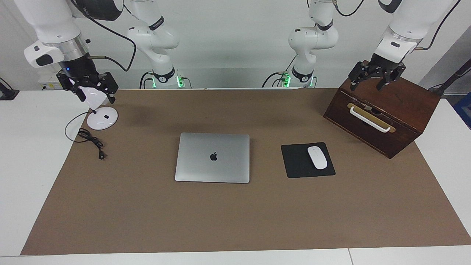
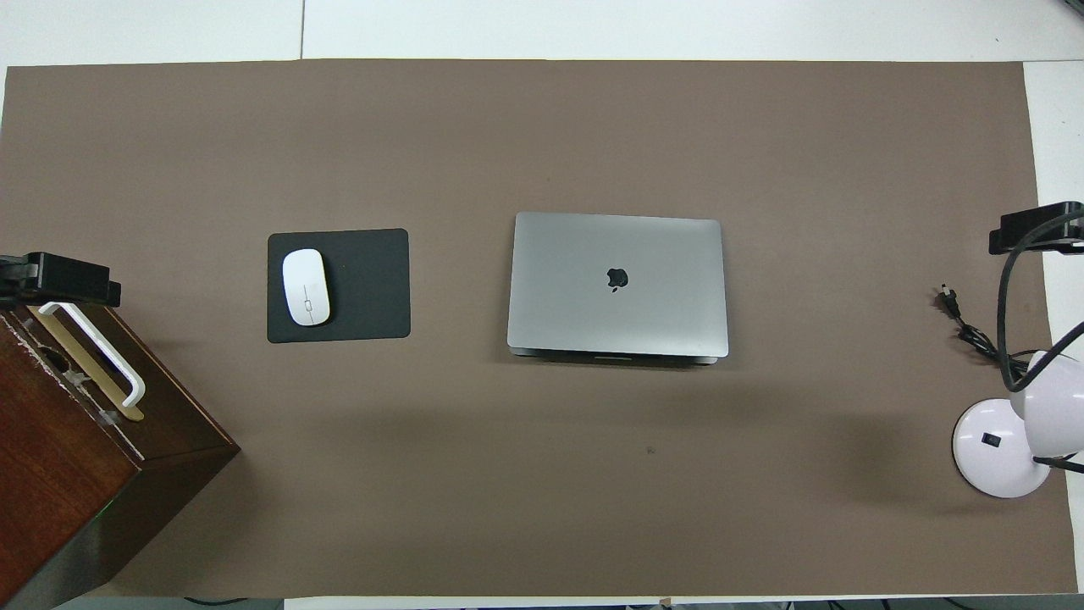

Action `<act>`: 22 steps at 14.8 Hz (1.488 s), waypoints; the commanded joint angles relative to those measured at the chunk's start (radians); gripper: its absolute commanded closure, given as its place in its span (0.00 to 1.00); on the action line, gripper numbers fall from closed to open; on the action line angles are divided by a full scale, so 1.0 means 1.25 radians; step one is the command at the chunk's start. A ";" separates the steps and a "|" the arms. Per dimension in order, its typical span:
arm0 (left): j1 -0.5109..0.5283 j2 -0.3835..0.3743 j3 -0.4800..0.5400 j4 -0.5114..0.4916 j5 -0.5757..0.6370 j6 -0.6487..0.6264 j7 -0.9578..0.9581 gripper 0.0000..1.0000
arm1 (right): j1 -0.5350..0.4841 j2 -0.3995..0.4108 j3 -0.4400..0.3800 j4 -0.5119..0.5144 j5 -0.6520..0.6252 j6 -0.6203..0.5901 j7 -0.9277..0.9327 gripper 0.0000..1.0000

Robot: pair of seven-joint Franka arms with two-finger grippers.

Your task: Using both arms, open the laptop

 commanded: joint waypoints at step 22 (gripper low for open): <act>0.006 -0.073 0.009 -0.175 -0.093 0.272 0.164 1.00 | -0.001 -0.104 -0.002 -0.342 0.384 0.371 0.240 0.00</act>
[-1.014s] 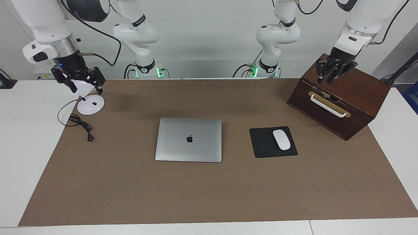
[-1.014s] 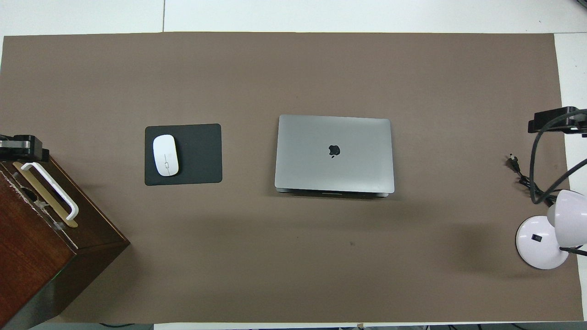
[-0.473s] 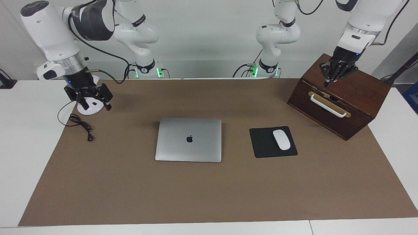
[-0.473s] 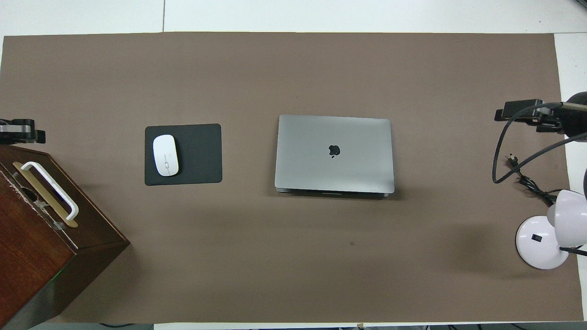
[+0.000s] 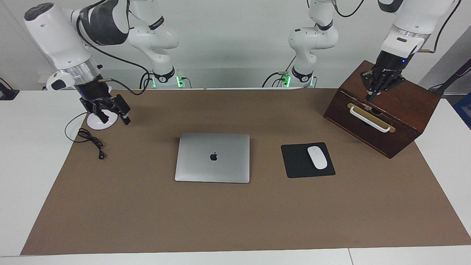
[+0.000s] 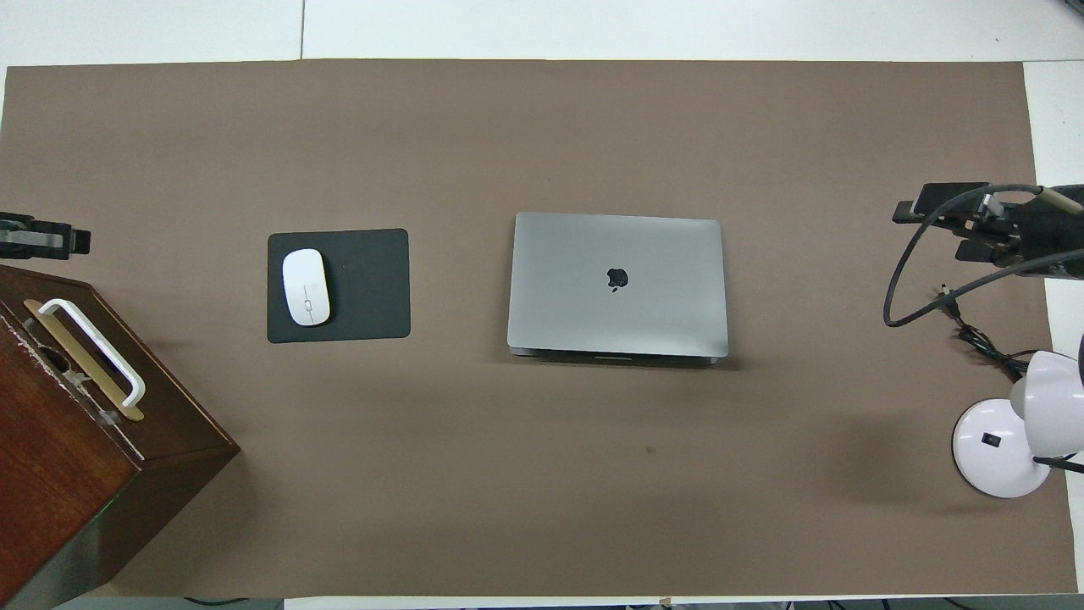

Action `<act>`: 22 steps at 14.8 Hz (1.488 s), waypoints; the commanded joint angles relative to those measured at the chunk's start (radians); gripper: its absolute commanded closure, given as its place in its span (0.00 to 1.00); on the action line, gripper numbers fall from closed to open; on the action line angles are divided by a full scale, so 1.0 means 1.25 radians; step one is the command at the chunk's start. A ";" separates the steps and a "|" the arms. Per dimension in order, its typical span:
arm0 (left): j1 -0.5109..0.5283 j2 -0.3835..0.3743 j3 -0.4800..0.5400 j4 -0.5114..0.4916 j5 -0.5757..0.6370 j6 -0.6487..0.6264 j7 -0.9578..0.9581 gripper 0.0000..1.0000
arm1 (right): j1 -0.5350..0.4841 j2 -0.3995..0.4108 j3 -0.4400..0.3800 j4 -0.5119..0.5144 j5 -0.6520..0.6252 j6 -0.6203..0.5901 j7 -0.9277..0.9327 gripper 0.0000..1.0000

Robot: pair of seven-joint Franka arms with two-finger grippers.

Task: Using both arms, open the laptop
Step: 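Move the left gripper and the right gripper toward the silver laptop's near edge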

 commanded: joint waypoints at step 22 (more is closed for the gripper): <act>-0.330 -0.309 0.002 -0.761 -0.121 0.813 0.020 1.00 | 0.467 -0.197 0.024 -0.514 0.441 0.702 0.472 0.00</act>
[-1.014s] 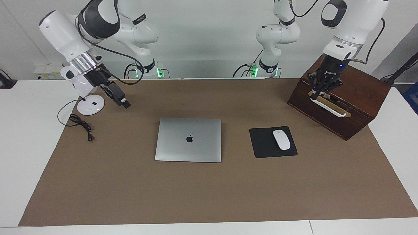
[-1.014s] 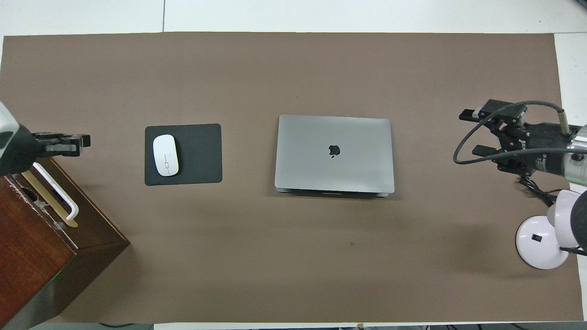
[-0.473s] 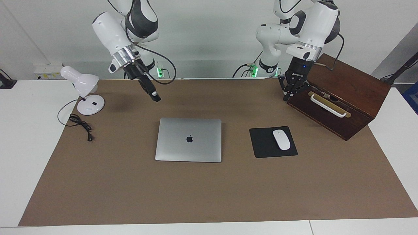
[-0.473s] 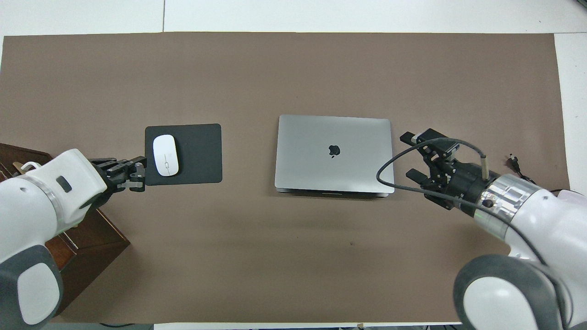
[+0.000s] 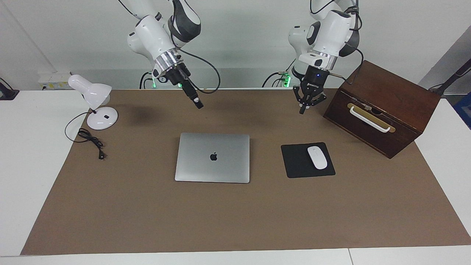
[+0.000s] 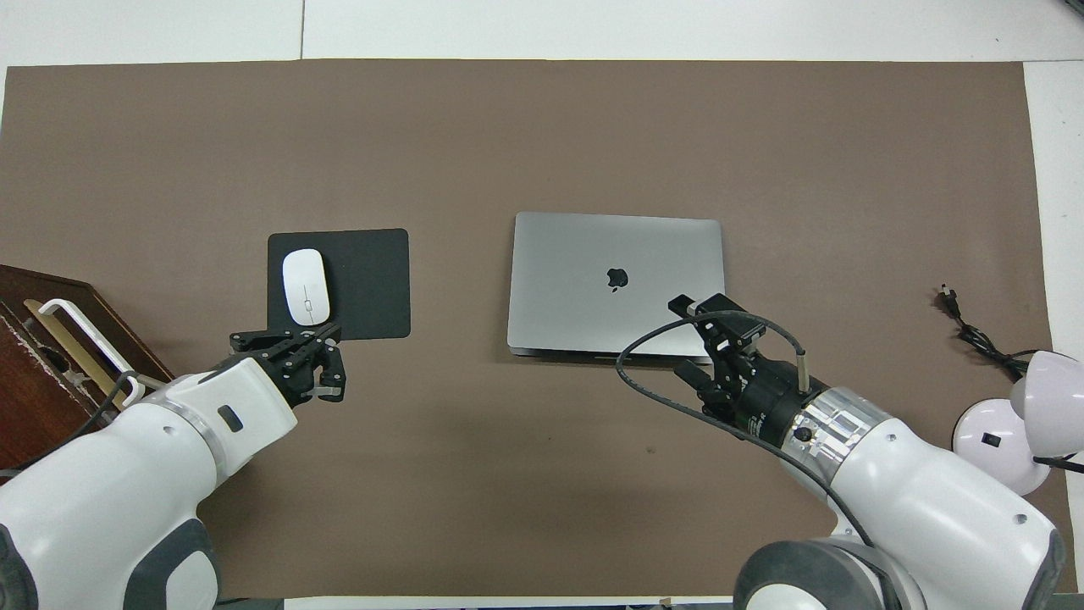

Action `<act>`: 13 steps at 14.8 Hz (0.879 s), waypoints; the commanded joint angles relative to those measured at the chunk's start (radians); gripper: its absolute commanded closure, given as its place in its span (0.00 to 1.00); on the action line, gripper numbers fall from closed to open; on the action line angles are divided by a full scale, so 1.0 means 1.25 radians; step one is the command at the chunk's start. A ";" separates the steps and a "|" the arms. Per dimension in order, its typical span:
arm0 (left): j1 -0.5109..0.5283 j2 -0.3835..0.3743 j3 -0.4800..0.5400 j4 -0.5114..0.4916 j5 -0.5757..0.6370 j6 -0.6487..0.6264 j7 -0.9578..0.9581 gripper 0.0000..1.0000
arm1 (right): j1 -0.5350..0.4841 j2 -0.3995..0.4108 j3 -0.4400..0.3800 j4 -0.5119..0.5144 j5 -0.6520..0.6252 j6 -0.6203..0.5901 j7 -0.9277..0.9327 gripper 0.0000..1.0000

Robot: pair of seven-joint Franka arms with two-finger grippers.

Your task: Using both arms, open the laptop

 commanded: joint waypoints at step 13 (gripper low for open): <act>-0.250 0.227 0.011 -0.165 -0.012 0.597 -0.088 1.00 | 0.034 0.145 0.001 -0.059 0.018 0.093 -0.006 0.00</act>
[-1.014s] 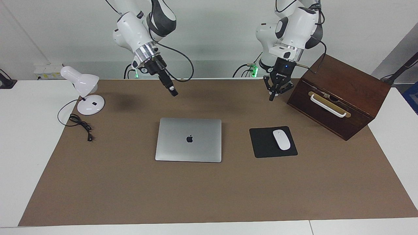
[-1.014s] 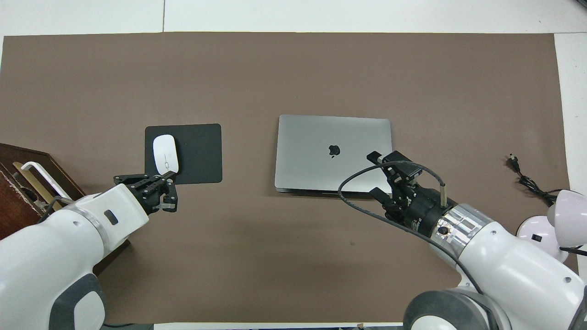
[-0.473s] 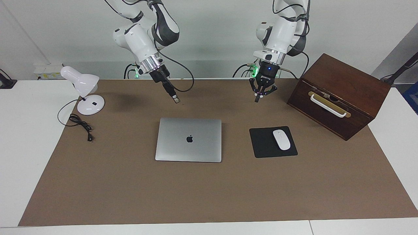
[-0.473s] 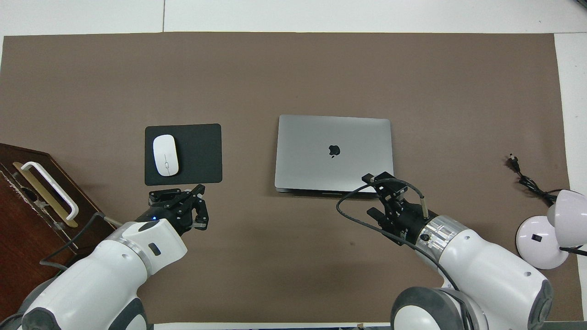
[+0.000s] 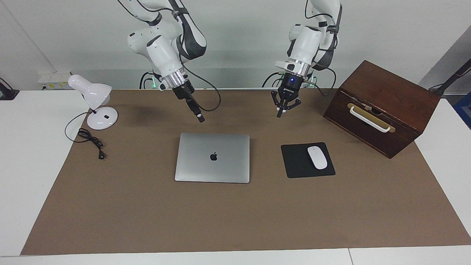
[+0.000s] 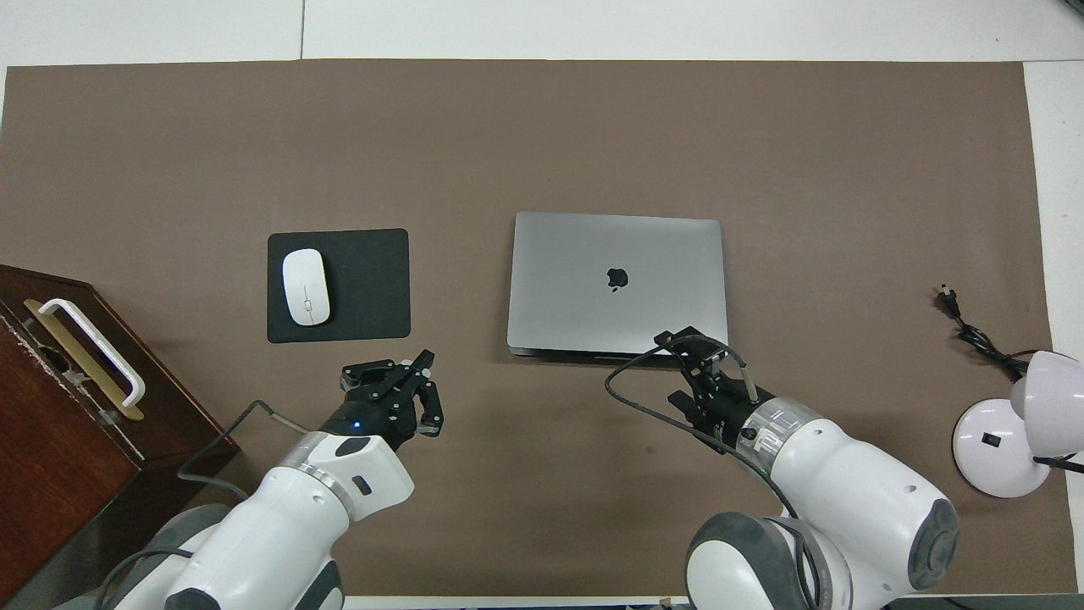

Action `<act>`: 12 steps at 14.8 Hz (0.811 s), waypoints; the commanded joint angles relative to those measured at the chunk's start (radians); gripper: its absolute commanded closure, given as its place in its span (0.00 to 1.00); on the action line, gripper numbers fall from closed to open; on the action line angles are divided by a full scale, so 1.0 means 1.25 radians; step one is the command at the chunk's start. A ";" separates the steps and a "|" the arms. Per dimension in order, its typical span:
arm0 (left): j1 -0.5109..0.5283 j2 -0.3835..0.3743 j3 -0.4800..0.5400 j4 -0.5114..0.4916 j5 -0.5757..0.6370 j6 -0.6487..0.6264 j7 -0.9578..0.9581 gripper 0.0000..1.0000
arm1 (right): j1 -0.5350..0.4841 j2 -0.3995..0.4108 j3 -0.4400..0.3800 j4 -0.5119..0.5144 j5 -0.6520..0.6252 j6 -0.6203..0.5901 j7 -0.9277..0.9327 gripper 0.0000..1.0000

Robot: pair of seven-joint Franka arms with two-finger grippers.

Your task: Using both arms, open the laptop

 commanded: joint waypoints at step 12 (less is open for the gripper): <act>-0.093 0.166 0.010 0.017 -0.002 0.155 -0.066 1.00 | 0.002 0.103 0.001 0.030 0.018 0.060 -0.013 0.00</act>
